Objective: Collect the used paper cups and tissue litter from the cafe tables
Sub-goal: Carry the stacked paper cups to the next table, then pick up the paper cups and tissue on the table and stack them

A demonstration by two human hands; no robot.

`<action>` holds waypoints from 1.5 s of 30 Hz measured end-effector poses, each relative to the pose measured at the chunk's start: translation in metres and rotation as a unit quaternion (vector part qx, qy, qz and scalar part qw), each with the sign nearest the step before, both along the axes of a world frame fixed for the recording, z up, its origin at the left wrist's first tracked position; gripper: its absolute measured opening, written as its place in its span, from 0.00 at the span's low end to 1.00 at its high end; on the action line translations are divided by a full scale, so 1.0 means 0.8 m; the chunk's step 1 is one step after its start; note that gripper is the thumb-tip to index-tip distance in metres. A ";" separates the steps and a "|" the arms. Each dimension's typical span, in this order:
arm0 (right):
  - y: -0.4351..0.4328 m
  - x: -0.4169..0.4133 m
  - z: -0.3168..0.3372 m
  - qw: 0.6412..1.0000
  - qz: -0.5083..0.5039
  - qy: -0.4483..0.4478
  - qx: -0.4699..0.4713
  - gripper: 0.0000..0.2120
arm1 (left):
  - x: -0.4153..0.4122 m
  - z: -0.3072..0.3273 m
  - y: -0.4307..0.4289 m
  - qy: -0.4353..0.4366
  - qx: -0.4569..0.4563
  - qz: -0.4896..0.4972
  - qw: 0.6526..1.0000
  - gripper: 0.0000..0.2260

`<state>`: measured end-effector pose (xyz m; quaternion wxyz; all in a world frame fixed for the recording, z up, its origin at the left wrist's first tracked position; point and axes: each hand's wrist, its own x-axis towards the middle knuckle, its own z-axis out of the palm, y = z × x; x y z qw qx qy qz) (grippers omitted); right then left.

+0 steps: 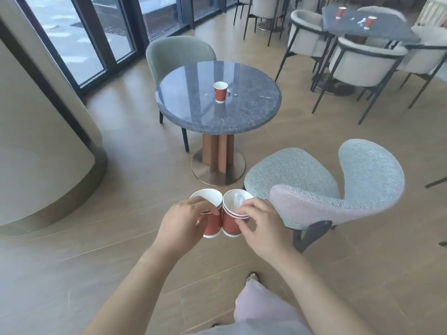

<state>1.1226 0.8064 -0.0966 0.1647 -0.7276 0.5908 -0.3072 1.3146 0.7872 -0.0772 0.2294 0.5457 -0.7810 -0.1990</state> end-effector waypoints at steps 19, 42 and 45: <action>-0.457 -0.054 0.004 0.999 0.005 -0.002 -0.031 0.05 | -0.037 0.009 -0.431 -0.030 -0.032 0.048 0.998 0.14; -0.806 -0.061 -0.017 0.991 -0.125 0.029 -0.036 0.05 | 0.006 -0.027 -0.842 -0.031 -0.005 0.008 0.999 0.14; -0.827 -0.069 -0.031 0.989 -0.143 0.024 -0.024 0.05 | -0.001 -0.044 -0.867 -0.049 0.014 0.004 0.999 0.14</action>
